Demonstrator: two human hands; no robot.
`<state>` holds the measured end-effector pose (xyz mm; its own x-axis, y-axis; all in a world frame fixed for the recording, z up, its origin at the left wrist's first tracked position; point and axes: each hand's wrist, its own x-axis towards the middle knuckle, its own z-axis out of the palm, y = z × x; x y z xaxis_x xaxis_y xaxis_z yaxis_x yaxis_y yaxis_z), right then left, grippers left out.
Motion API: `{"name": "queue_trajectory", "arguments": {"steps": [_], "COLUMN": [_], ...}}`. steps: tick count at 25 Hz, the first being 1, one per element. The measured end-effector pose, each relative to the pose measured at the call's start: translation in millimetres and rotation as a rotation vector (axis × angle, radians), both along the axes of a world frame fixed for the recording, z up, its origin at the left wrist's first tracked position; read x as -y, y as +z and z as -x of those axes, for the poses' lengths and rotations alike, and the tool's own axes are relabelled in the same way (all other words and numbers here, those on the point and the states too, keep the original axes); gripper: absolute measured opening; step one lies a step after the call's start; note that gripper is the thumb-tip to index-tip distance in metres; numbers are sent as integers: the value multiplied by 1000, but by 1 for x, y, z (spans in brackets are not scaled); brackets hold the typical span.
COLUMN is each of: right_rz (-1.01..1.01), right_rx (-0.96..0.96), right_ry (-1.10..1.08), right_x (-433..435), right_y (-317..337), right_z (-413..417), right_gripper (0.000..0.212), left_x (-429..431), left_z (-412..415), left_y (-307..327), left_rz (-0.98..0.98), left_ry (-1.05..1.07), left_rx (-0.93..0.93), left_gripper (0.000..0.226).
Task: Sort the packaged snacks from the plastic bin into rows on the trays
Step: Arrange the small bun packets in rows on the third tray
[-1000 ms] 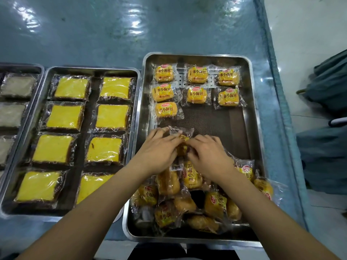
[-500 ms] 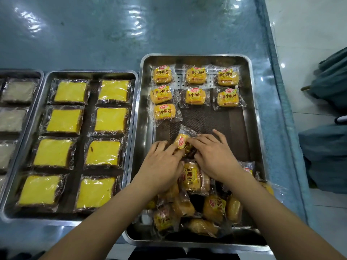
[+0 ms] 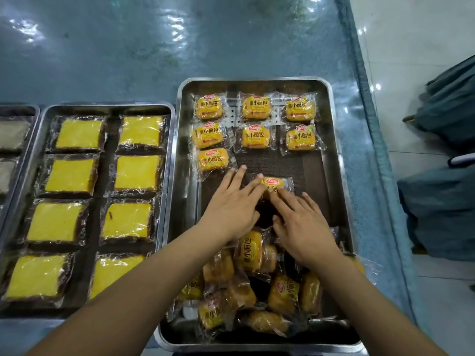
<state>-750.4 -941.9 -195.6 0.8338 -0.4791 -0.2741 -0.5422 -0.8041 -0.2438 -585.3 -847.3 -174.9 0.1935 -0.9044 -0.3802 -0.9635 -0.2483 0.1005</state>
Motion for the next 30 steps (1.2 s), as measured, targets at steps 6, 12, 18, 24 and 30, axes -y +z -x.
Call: {"name": "queue_trajectory", "arguments": {"steps": [6,12,18,24,30], "right_rz": [51,65,82,77,44], "right_rx": [-19,-27,-14,10,97], "right_ry": [-50,-82,-2,45,51], "right_x": [-13,-6,12,14,15], "right_y": [-12,-15,-21,-21,3], "right_z": [-10,-35,-53,-58,-48], "right_gripper": [69,76,76,75,69], "left_x": [-1,-18,-32,-33,-46], "left_z": [-17,-31,-44,-45,-16], "left_y": [1,-16,-20,-17,17], "left_rz": [45,11,23,22,93], "left_ry": [214,378,369,378,316], "left_rx": [25,1,15,-7,-112], "left_gripper": [70,71,65,64,57]}}
